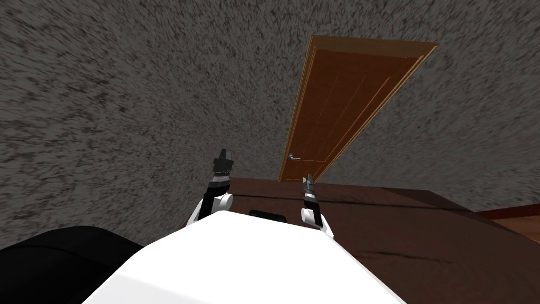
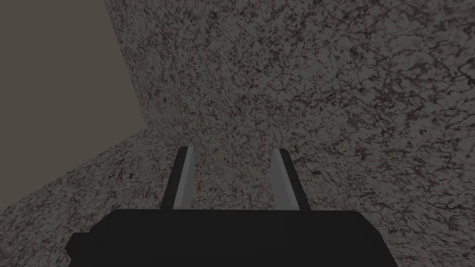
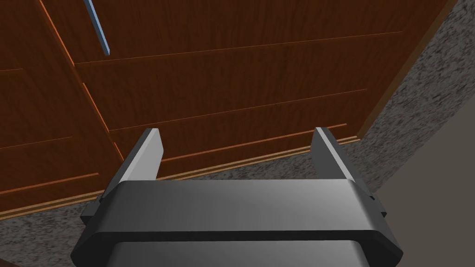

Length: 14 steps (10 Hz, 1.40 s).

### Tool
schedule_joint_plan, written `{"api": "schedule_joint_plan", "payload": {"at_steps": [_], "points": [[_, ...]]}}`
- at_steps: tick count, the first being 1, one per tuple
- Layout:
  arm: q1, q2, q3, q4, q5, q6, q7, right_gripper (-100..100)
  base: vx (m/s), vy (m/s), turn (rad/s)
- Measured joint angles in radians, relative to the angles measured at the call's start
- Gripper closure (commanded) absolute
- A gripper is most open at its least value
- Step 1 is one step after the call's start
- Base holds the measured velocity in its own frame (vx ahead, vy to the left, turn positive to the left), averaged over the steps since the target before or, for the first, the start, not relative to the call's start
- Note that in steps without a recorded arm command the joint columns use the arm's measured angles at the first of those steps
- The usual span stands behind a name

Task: Pull the door open

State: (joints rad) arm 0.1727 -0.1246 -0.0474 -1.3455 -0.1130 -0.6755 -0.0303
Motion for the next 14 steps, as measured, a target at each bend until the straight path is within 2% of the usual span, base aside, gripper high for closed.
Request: {"api": "schedule_joint_plan", "payload": {"at_steps": [14], "points": [[-0.127,-0.018,-0.039,0.333,-0.049,-0.06,0.017,-100,0.07,-0.059,0.122]]}}
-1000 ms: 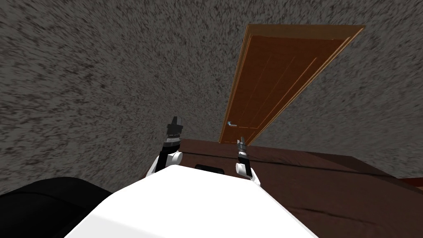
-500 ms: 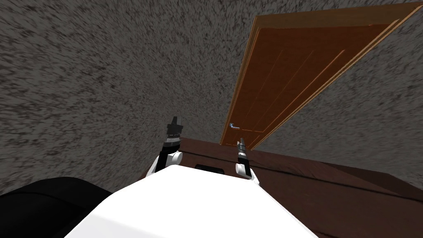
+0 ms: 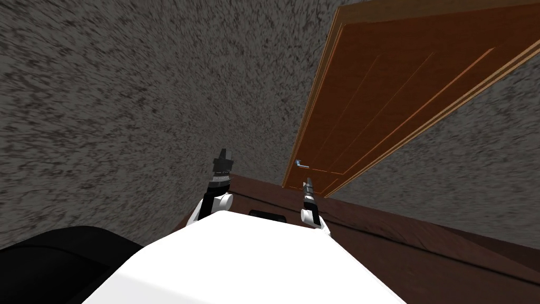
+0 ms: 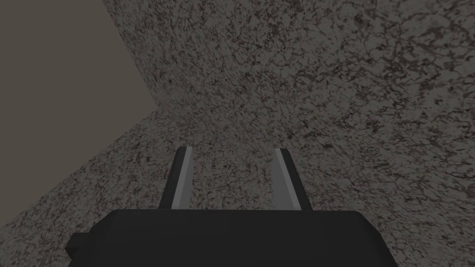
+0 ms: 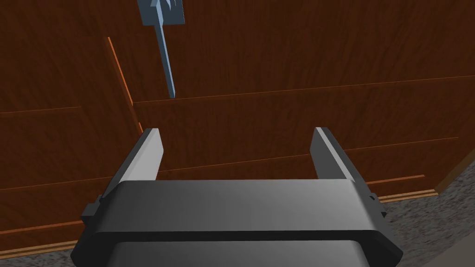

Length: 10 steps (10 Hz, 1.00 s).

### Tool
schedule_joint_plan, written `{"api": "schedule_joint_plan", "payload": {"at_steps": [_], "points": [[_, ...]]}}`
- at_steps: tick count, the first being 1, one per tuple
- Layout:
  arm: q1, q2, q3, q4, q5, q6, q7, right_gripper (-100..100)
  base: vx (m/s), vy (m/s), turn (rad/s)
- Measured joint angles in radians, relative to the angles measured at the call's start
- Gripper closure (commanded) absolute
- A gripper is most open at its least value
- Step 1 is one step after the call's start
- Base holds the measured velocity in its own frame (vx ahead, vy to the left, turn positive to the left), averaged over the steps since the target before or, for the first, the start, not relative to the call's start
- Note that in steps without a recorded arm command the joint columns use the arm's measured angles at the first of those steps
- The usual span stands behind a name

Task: Pull the door open

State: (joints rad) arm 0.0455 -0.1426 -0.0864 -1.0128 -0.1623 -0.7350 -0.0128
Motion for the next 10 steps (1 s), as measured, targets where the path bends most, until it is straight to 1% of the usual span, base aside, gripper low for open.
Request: {"api": "schedule_joint_plan", "payload": {"at_steps": [1,2,4,6,8,10], "points": [[-0.009,0.0,-0.003,0.025,-0.003,-0.005,0.002,-100,0.071,-0.063,0.108],[-0.013,0.002,-0.005,0.038,-0.006,-0.005,0.006,-100,0.07,-0.057,0.137],[-0.034,-0.004,-0.01,0.09,-0.013,-0.016,0.005,-100,0.062,-0.056,0.1],[-0.054,-0.006,-0.016,0.142,-0.021,-0.026,0.007,-100,0.081,-0.086,0.164],[-0.066,-0.006,-0.022,0.174,-0.027,-0.026,0.011,-100,0.056,-0.073,0.081],[-0.087,-0.01,-0.026,0.228,-0.034,-0.04,0.011,-100,0.069,-0.086,0.16]]}}
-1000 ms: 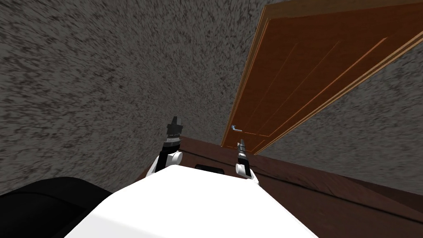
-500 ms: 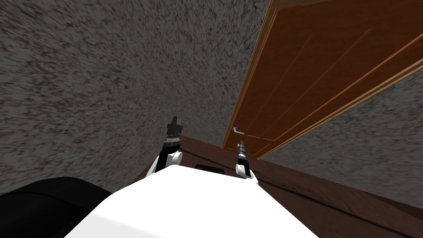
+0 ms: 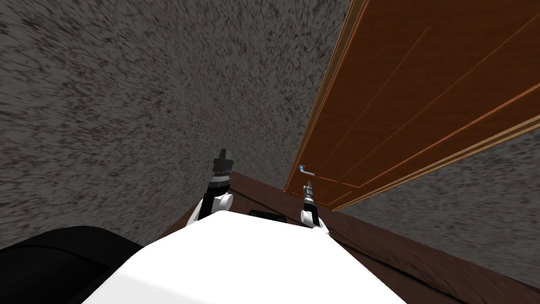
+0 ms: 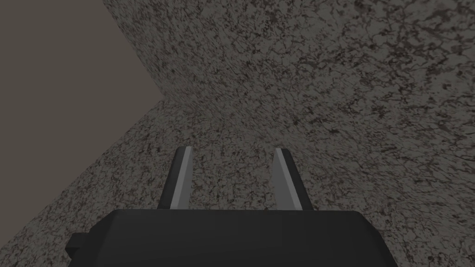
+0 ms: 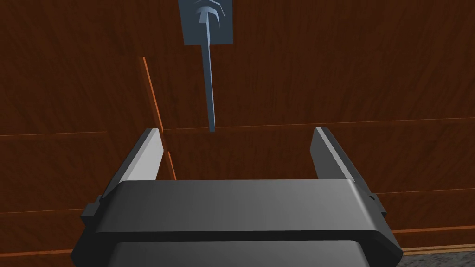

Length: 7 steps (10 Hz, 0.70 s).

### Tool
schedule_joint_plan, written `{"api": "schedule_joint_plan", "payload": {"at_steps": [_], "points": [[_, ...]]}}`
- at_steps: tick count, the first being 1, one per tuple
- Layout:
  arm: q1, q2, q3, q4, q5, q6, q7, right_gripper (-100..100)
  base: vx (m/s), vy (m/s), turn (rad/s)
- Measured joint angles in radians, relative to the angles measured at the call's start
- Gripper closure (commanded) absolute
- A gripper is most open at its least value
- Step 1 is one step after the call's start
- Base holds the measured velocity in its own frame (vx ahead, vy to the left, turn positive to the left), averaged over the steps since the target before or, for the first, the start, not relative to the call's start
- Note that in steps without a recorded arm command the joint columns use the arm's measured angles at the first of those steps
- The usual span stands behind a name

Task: Pull the door open

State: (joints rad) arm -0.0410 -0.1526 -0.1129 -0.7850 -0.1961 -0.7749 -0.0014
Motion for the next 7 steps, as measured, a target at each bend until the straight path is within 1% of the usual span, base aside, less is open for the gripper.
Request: {"api": "schedule_joint_plan", "payload": {"at_steps": [2,4,5,6,7], "points": [[-0.012,0.0,-0.006,0.039,-0.008,-0.005,0.004,-100,0.072,-0.084,0.097],[-0.025,-0.001,-0.009,0.07,-0.012,-0.009,0.005,-100,0.035,-0.052,0.051],[-0.034,-0.001,-0.011,0.089,-0.014,-0.014,0.006,-100,0.051,-0.062,0.114],[-0.042,-0.002,-0.014,0.11,-0.017,-0.019,0.007,-100,0.025,-0.032,0.03],[-0.043,-0.002,-0.014,0.113,-0.017,-0.019,0.007,-100,0.127,0.005,0.118]]}}
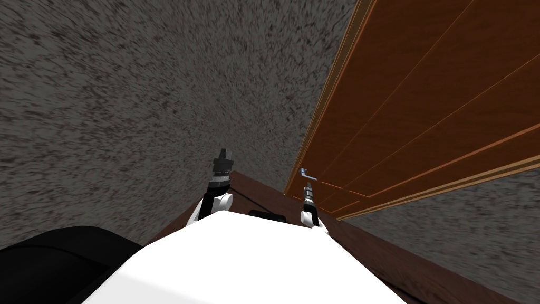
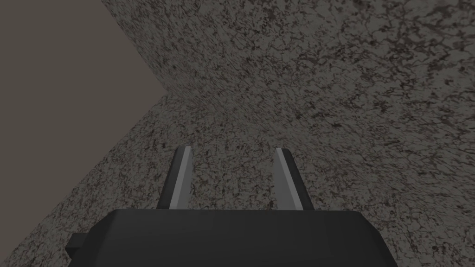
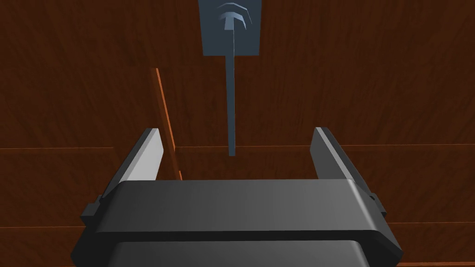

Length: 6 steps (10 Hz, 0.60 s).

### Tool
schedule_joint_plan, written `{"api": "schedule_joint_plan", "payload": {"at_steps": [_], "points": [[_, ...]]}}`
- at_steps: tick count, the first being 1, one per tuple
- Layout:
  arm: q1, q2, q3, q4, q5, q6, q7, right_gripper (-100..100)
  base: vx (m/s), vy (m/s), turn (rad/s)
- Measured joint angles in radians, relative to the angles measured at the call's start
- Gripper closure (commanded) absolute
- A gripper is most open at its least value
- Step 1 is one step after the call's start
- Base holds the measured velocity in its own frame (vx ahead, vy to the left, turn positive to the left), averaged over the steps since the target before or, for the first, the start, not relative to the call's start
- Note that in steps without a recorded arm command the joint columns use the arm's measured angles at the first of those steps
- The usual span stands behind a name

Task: Pull the door open

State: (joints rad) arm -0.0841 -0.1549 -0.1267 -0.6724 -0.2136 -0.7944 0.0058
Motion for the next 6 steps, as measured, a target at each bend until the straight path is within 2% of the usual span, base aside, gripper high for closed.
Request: {"api": "schedule_joint_plan", "payload": {"at_steps": [1,3,5,6], "points": [[0.009,-0.007,-0.004,-0.001,-0.003,-0.002,-0.005,-100,0.196,-0.009,0.117],[0.008,-0.033,-0.013,0.029,-0.01,-0.02,-0.029,-100,0.206,0.009,0.118],[0.04,-0.06,-0.024,0.015,-0.018,-0.024,-0.055,-100,0.216,-0.023,0.148],[0.035,-0.078,-0.031,0.048,-0.023,-0.042,-0.071,-100,0.216,-0.024,0.116]]}}
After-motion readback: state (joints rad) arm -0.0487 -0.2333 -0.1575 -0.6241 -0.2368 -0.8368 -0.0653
